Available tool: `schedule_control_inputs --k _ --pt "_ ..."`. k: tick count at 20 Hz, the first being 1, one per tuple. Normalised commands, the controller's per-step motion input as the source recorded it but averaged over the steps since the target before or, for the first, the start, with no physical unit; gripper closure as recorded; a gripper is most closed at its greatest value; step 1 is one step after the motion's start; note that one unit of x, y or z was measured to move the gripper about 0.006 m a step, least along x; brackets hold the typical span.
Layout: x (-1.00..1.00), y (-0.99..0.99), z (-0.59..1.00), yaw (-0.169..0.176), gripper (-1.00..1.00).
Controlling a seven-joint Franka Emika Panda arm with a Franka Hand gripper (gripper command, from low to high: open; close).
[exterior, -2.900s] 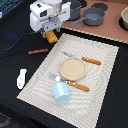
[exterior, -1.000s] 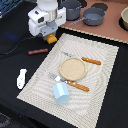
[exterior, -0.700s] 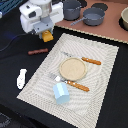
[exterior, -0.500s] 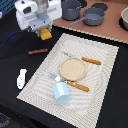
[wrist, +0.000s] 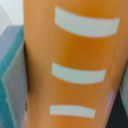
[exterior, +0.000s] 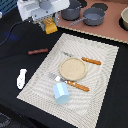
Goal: Interact with the objects in diverse but meaningful ways.
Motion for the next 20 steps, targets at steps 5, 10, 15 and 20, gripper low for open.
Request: schedule_control_inputs --k 5,10,15,20 --pt "0.98 0.0 0.38 -0.032 1.0" --pt "0.94 0.0 0.04 -0.036 1.0" --pt "0.94 0.0 0.0 -0.03 1.0" --pt "0.94 0.02 0.0 -0.027 1.0"
